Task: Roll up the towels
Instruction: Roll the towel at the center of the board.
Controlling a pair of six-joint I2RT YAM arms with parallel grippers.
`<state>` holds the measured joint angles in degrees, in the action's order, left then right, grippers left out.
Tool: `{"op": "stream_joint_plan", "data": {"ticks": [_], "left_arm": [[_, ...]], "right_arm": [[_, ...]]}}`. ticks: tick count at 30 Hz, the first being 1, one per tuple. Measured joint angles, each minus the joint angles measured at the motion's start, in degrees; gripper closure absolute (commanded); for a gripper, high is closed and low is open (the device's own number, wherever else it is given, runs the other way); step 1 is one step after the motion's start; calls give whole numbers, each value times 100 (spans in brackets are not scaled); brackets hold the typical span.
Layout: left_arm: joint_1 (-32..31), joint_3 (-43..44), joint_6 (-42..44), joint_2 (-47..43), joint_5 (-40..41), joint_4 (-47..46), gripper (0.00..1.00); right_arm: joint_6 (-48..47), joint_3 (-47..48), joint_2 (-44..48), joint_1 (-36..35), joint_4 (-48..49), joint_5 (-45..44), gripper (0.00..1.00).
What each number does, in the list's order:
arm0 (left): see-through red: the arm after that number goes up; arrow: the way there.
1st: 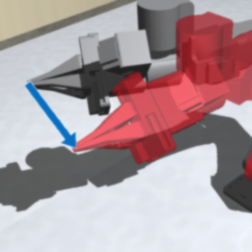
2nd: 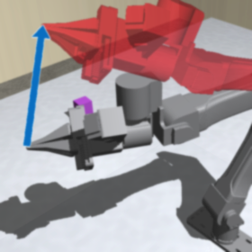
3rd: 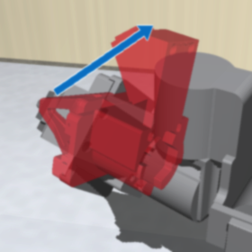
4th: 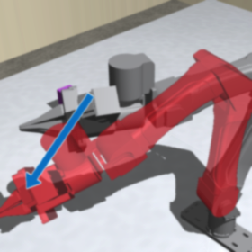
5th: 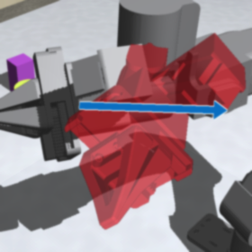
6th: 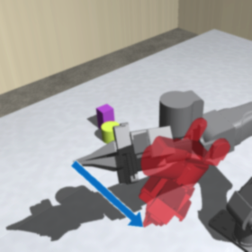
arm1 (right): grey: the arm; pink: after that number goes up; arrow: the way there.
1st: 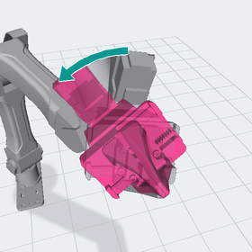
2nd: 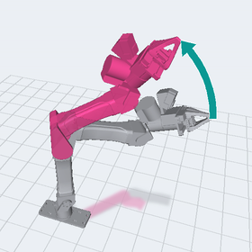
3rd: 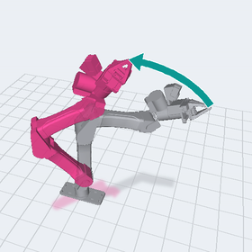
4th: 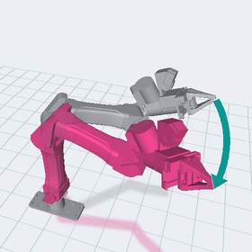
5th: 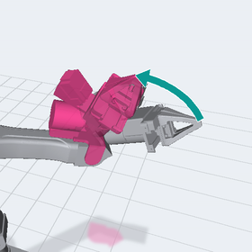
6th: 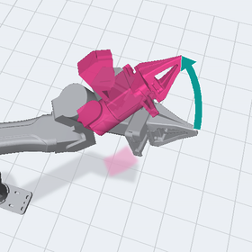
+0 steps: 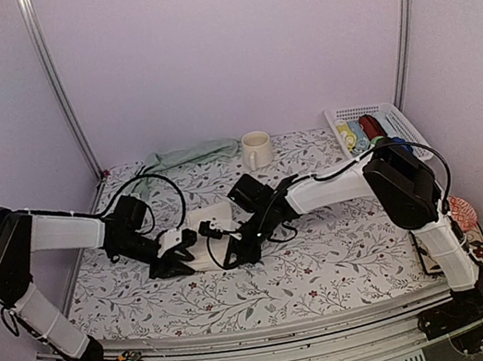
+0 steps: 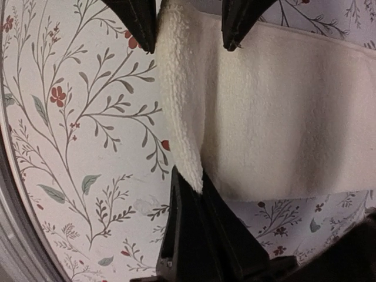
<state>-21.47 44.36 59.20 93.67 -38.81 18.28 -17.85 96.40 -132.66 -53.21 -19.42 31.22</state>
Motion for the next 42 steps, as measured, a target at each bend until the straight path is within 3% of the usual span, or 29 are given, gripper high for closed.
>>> {"op": "stream_joint_plan", "data": {"ticks": [4, 10, 28, 36, 42], "left_arm": [[155, 254, -105, 164, -175, 162, 70], [229, 511, -249, 446, -332, 452, 100], [463, 1054, -728, 1287, -619, 1333, 100], [483, 1067, -1464, 1327, -382, 1123, 85], [518, 846, -1757, 1012, -144, 796, 57]], "right_arm": [[96, 219, -142, 17, -118, 146, 96], [201, 332, -269, 52, -210, 352, 96], [896, 546, -417, 192, -341, 741, 96], [1405, 920, -671, 254, -629, 957, 97], [1600, 970, -752, 348, -695, 1241, 97]]}}
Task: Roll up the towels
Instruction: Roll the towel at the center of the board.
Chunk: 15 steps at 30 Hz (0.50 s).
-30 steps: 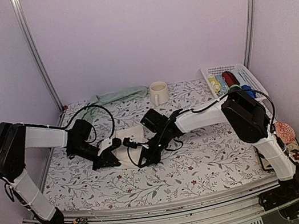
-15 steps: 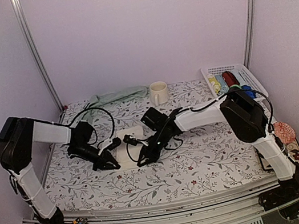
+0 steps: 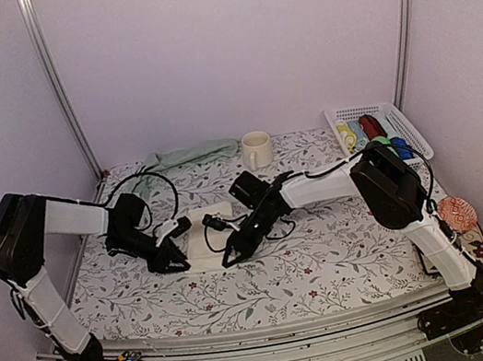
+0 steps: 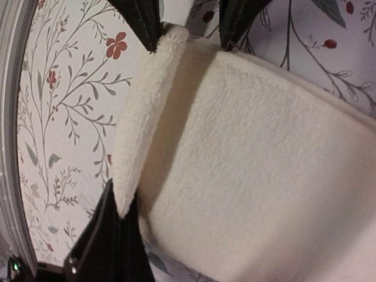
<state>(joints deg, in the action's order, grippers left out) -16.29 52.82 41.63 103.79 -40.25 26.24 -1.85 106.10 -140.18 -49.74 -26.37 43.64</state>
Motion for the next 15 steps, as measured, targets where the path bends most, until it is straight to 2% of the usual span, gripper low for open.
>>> {"op": "stream_joint_plan", "data": {"ticks": [7, 11, 15], "left_arm": [[201, -535, 31, -903, 619, -470, 48], [208, -1121, 573, -1768, 782, -1064, 41], [208, -1976, 1375, -2697, 804, -1759, 40]], "right_arm": [[85, 162, -114, 79, -227, 243, 94], [107, 219, -160, 118, -319, 376, 95], [162, 282, -210, 162, -415, 501, 96]]}}
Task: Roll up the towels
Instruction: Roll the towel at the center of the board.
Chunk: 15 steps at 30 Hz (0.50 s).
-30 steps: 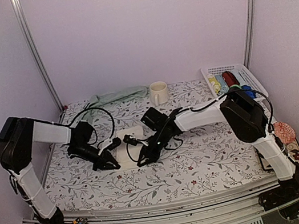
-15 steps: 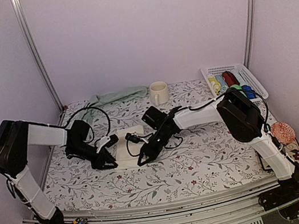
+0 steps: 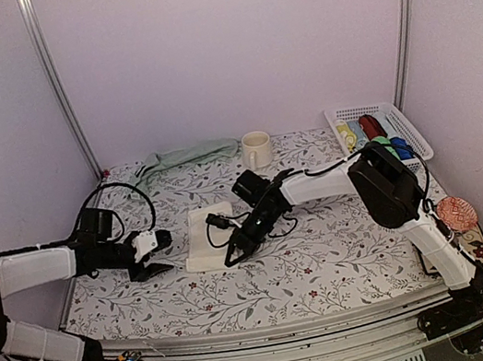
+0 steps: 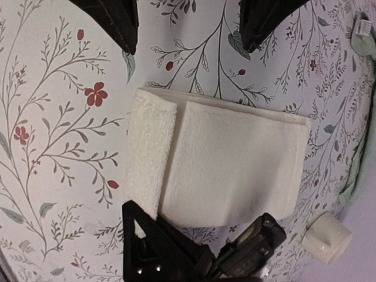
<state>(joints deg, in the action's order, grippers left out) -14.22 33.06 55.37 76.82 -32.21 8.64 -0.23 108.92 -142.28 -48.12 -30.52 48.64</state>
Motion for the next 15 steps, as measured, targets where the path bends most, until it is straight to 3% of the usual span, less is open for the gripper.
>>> {"op": "stream_joint_plan", "data": {"ticks": [8, 15], "left_arm": [[-348, -1246, 1910, -1147, 94, -942, 40], [-1106, -1497, 2863, -1075, 726, -1408, 43]], "right_arm": [[254, 55, -55, 57, -83, 164, 96], [389, 249, -177, 66, -223, 247, 96]]}}
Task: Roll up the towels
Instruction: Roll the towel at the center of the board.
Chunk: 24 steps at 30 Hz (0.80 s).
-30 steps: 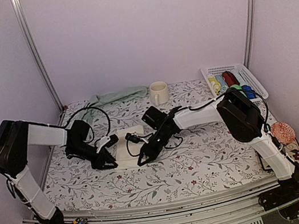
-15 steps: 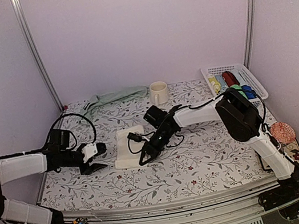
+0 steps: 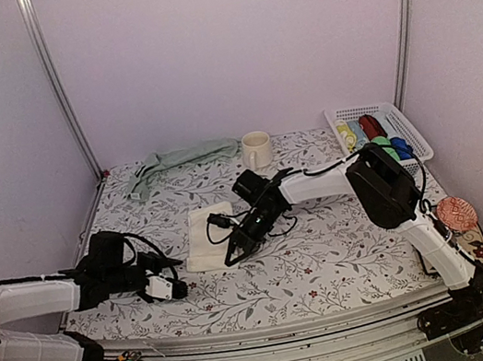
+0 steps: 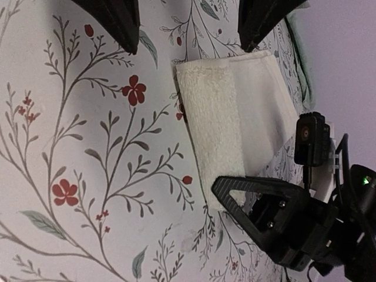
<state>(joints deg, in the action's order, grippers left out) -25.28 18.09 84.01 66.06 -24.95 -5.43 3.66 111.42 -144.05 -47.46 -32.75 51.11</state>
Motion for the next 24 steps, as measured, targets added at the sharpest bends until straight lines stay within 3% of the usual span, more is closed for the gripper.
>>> {"op": "stream_joint_plan", "data": {"ticks": [18, 24], "left_arm": [[-715, 144, 286, 1633, 1604, -1707, 50], [-822, 188, 269, 1974, 1862, -2127, 61]], "right_arm": [[105, 157, -122, 28, -107, 173, 96], [114, 157, -129, 28, -103, 184, 96]]}}
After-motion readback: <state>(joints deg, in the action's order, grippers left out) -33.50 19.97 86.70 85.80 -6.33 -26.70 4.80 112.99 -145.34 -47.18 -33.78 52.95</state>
